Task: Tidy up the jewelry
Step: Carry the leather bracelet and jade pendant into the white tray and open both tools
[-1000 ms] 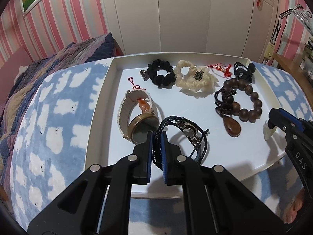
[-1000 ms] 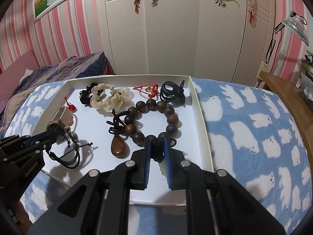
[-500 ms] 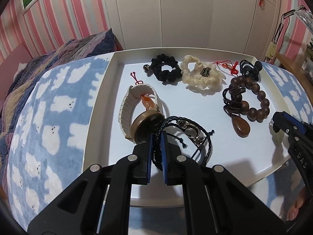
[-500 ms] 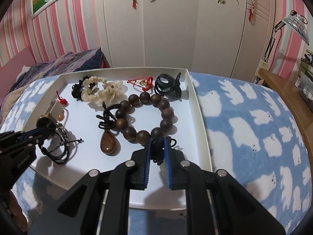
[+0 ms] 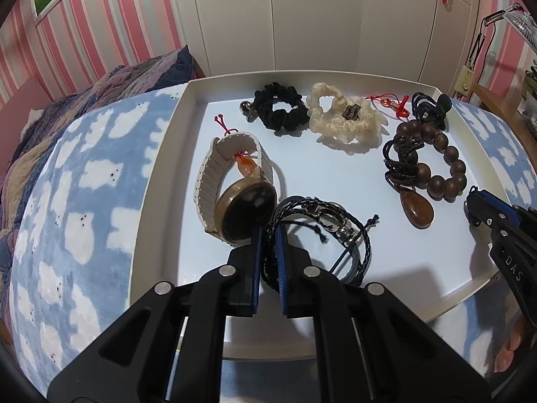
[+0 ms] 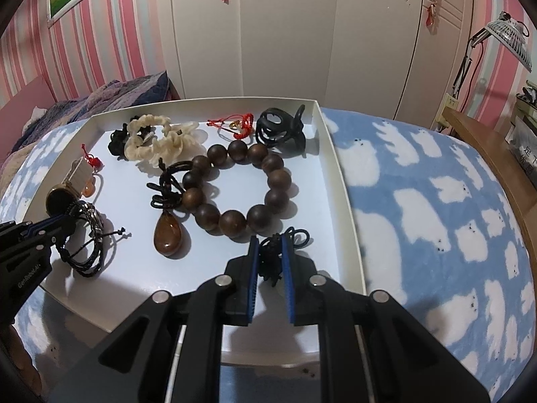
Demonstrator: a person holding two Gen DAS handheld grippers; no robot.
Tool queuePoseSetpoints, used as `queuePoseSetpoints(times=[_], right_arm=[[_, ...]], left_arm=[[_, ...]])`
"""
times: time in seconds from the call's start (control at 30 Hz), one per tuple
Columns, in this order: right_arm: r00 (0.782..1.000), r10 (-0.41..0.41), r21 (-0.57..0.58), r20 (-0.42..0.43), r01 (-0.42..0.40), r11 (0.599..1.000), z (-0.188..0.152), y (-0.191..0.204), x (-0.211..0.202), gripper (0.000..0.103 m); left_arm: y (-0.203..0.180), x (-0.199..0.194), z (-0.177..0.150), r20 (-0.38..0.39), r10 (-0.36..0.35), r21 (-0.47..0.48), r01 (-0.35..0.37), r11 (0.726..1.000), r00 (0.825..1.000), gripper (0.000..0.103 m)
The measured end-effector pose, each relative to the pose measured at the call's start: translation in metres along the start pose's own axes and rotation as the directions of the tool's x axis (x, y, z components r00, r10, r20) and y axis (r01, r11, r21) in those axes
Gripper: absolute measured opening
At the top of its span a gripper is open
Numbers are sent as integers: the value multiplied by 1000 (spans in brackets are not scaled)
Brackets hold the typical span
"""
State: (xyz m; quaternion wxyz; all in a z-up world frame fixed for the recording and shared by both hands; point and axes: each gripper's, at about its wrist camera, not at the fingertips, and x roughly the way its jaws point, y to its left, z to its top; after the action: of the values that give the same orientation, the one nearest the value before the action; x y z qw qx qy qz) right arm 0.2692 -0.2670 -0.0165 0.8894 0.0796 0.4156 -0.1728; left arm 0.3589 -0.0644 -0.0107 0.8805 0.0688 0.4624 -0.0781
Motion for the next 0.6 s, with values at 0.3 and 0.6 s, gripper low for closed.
queuePoseSetpoints(times=[0.3,0.6], right_arm=[[1000,0,-1,-1,0,1000,-1,1,1,14],[1000,3,5,2,-3,1000,-2,0,2,16]], left_arm=[[-5,3,-2,-3,-1,15,1,1000,1000,7],[-7,3,-2,6,6,21,-6,1000,1000,20]])
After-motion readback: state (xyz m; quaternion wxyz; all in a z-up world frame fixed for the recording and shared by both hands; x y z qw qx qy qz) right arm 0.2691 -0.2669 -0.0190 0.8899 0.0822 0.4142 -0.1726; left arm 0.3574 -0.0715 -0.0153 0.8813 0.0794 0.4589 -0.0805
